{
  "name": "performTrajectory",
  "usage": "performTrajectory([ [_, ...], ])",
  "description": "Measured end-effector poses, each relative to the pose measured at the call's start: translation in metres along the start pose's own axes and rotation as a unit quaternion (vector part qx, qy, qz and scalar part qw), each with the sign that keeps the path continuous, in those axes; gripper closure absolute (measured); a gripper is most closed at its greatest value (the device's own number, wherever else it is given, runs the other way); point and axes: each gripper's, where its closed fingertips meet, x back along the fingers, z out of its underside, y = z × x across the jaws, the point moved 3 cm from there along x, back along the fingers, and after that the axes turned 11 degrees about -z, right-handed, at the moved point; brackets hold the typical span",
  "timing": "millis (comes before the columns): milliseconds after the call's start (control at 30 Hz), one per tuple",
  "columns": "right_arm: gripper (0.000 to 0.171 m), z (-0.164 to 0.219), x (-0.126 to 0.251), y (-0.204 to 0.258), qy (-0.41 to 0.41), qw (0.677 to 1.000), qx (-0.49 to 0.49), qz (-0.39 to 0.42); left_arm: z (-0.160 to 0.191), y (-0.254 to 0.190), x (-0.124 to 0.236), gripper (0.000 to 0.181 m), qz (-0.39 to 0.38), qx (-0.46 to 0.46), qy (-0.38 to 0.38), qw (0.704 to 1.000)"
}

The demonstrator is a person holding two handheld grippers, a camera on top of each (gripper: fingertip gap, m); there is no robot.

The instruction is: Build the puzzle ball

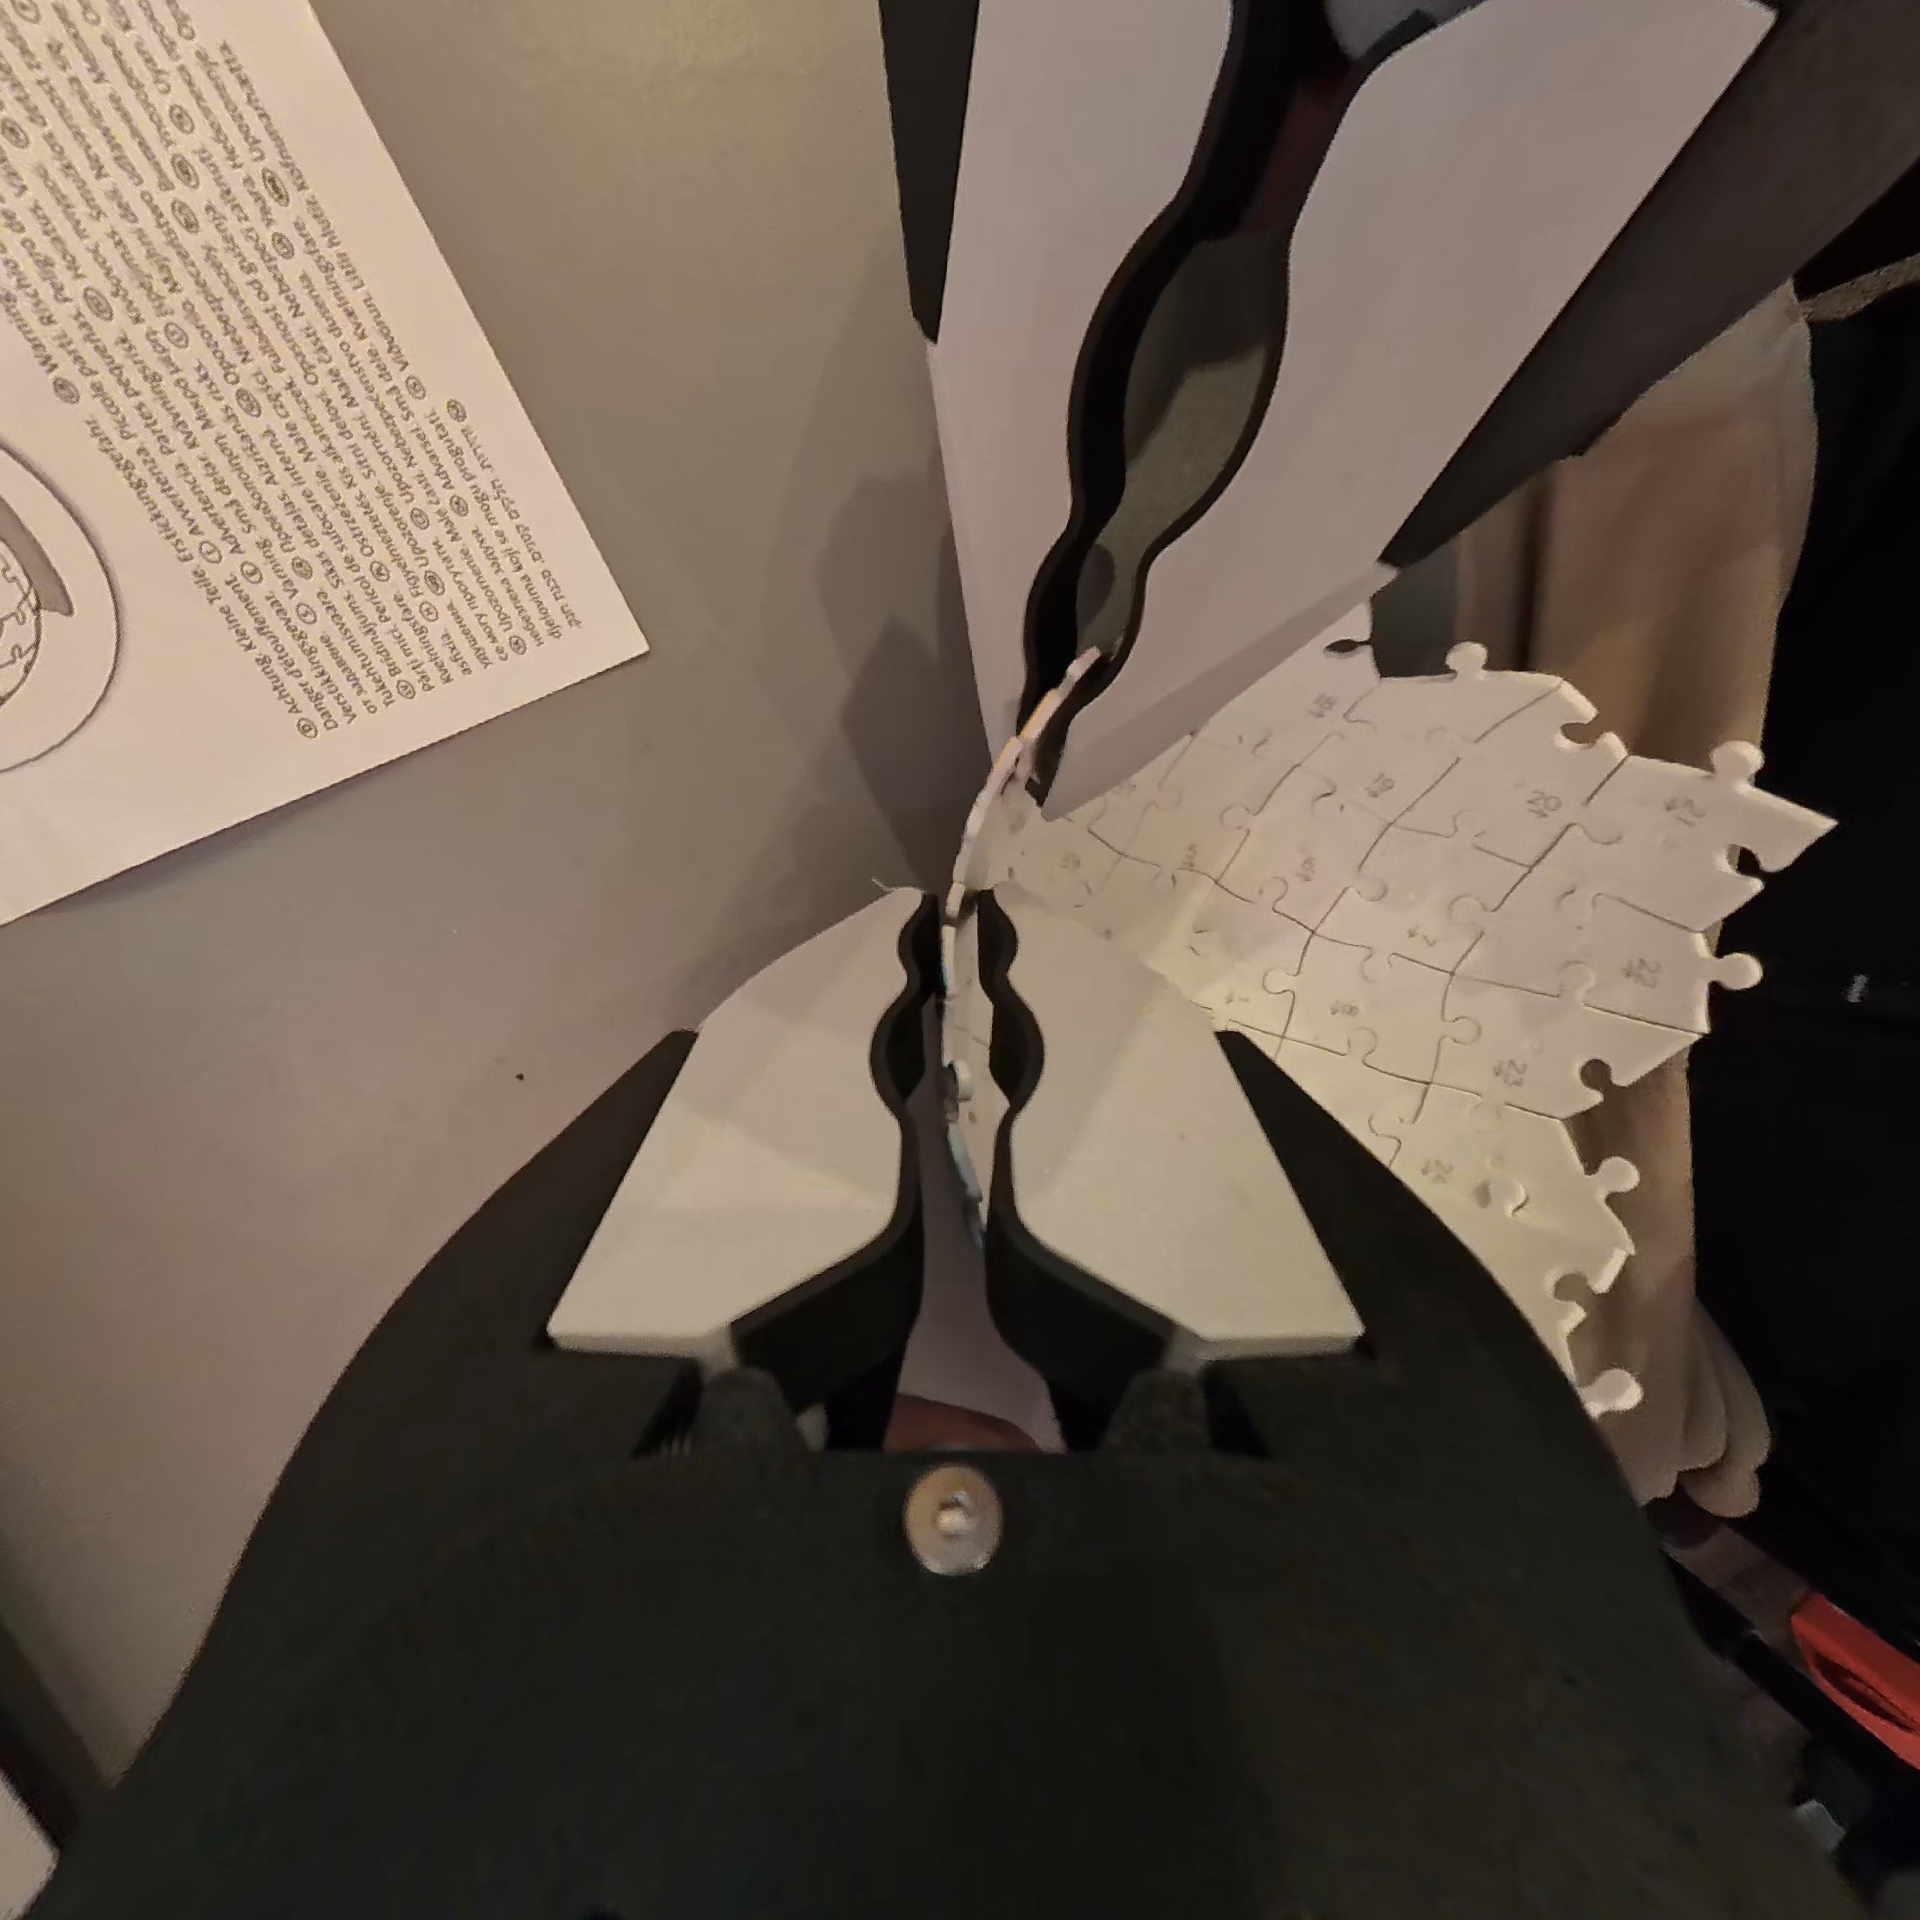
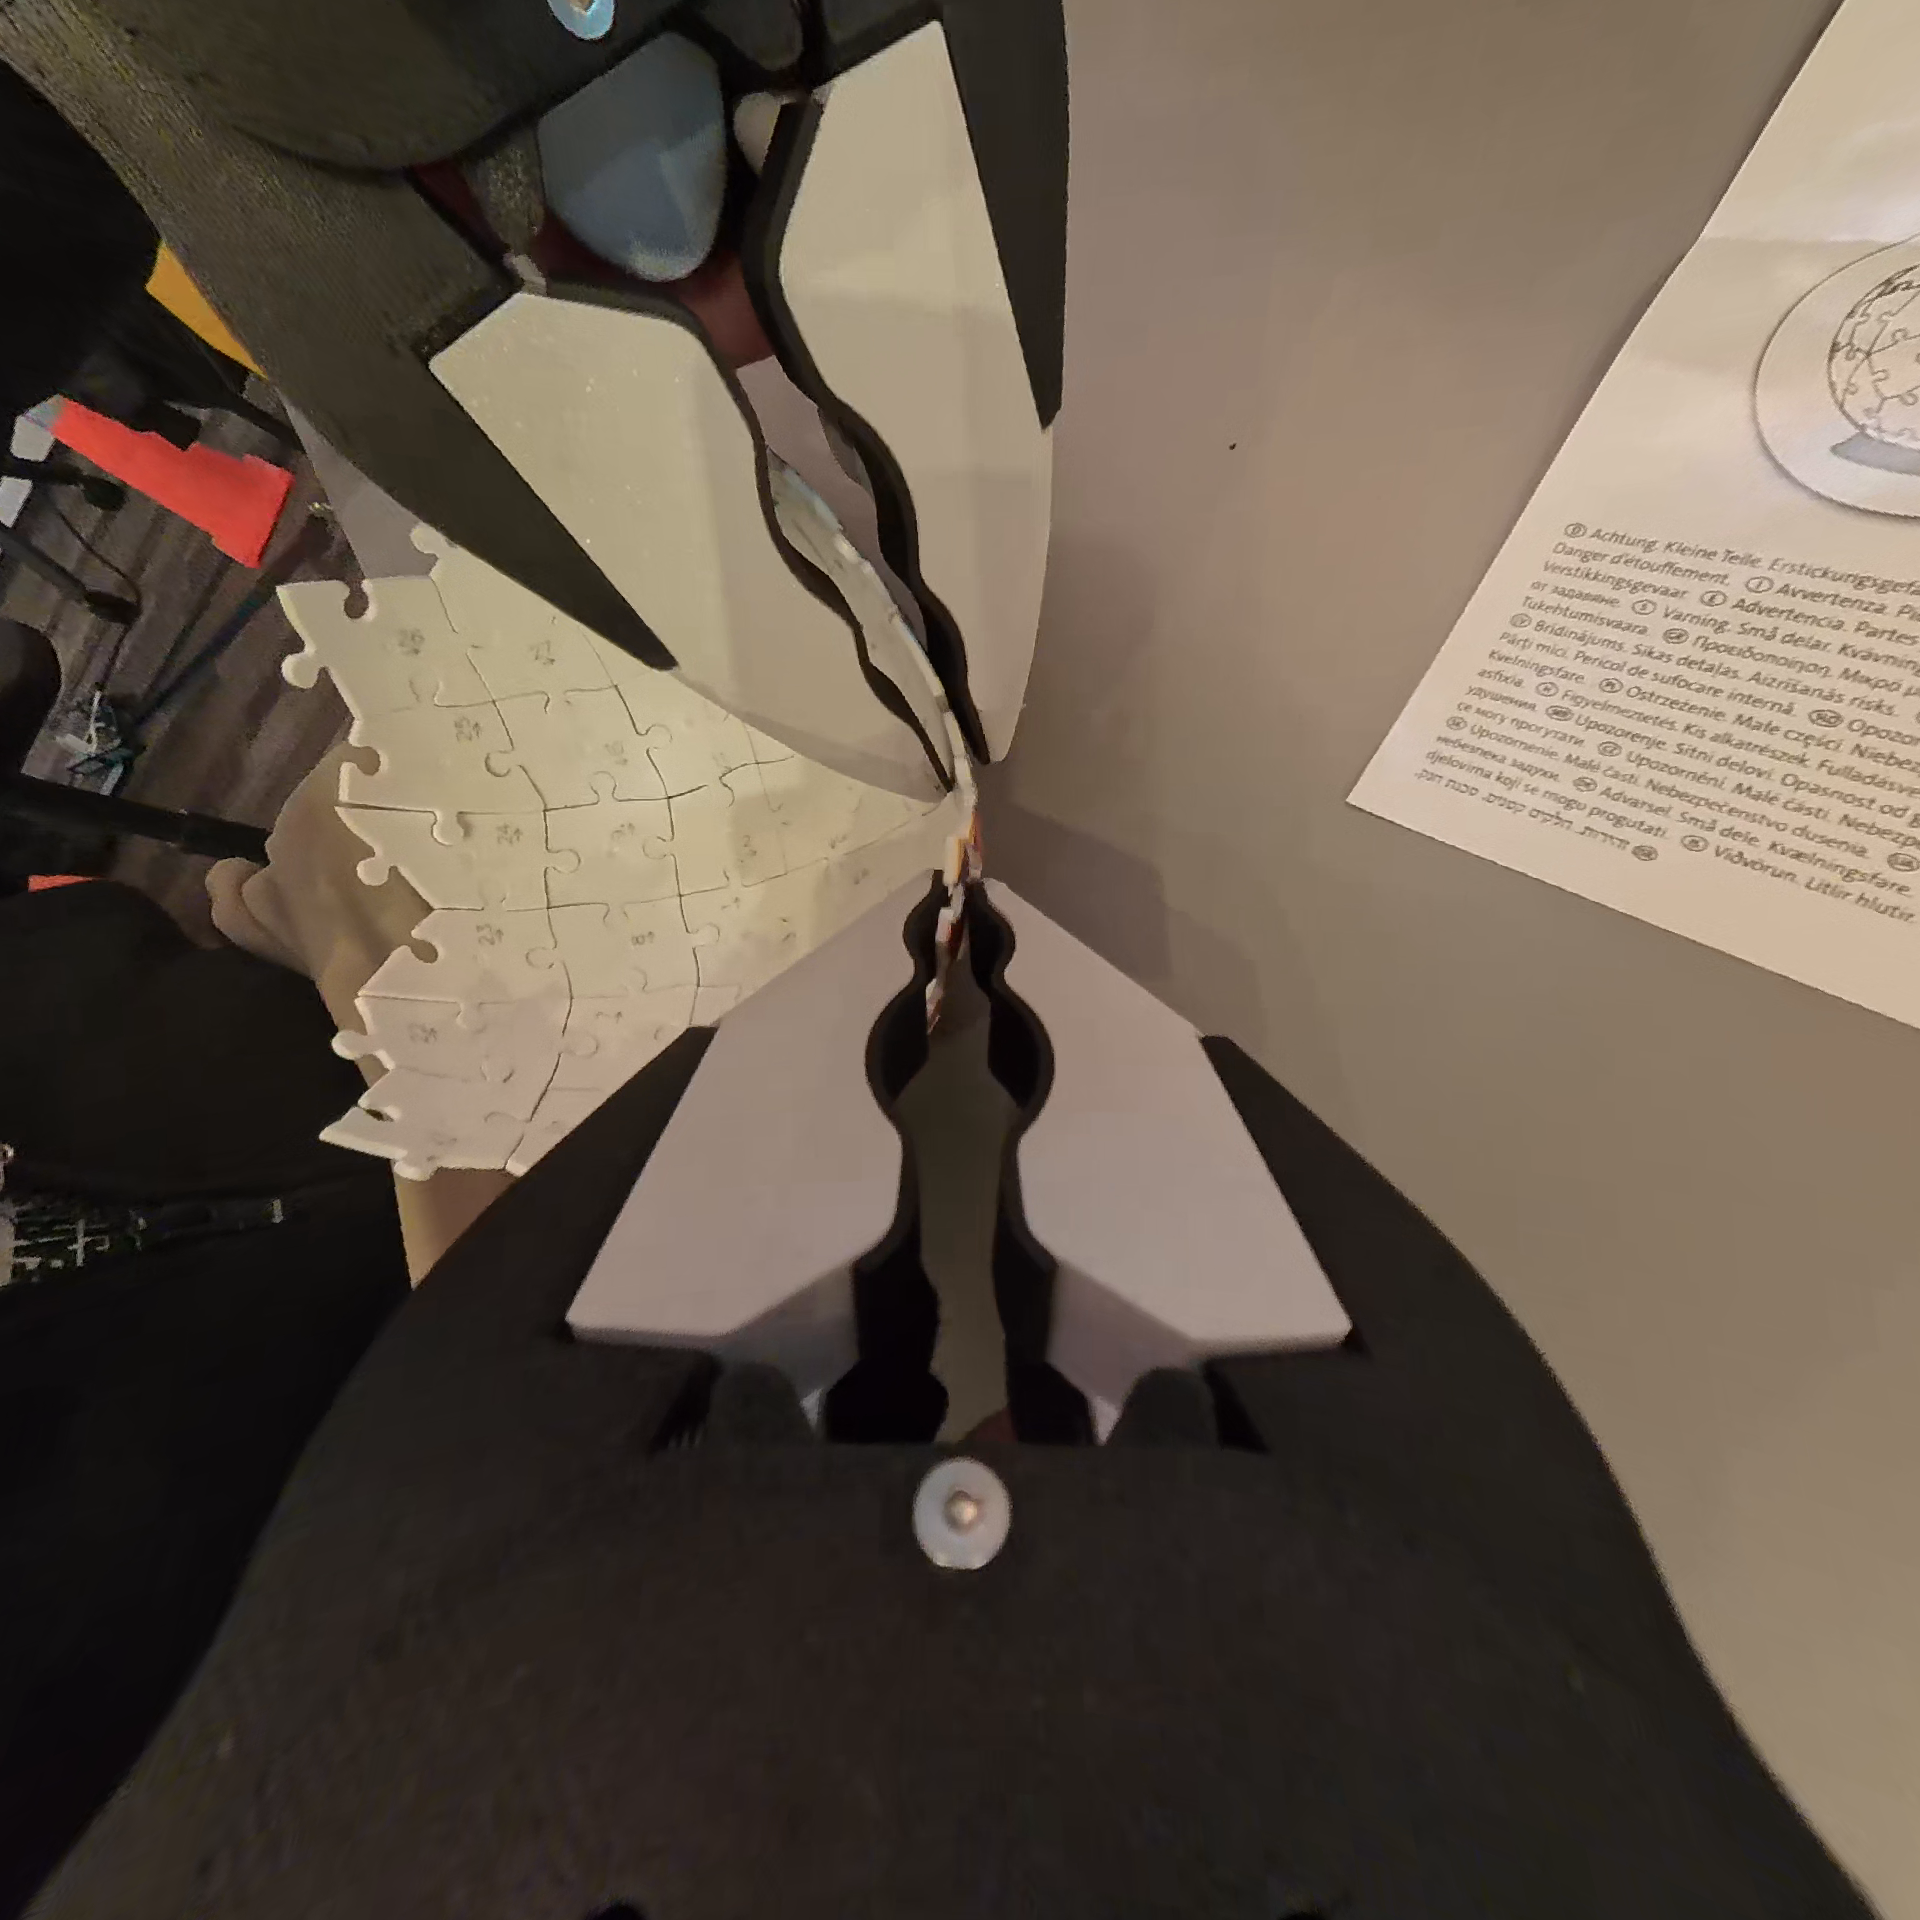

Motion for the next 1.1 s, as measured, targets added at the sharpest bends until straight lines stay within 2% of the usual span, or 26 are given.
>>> performTrajectory([
  [233, 0.169, 0.002, -0.004, -0.001, 0.015, 1.000, 0.015, 0.005, 0.000, 0.000, -0.002, 0.174, 0.012, 0.015, -0.005, 1.000],
  [300, 0.161, 0.003, -0.006, -0.002, 0.023, 1.000, 0.017, 0.010, -0.001, -0.001, -0.003, 0.174, 0.013, 0.015, -0.008, 1.000],
  [367, 0.168, 0.002, -0.006, -0.001, 0.021, 1.000, 0.015, 0.001, -0.001, 0.000, -0.002, 0.173, 0.011, 0.010, -0.008, 1.000],
  [633, 0.169, 0.001, -0.003, -0.003, 0.004, 1.000, 0.002, -0.006, -0.009, 0.001, 0.002, 0.163, 0.005, -0.010, -0.024, 1.000],
  [867, 0.169, 0.001, -0.003, -0.003, 0.003, 1.000, 0.004, -0.009, -0.011, -0.003, -0.008, 0.169, -0.014, -0.037, -0.015, 0.999],
  [1100, 0.168, 0.001, 0.000, -0.005, -0.008, 1.000, -0.008, -0.015, -0.013, -0.003, -0.005, 0.174, -0.009, -0.024, -0.027, 0.999],
])
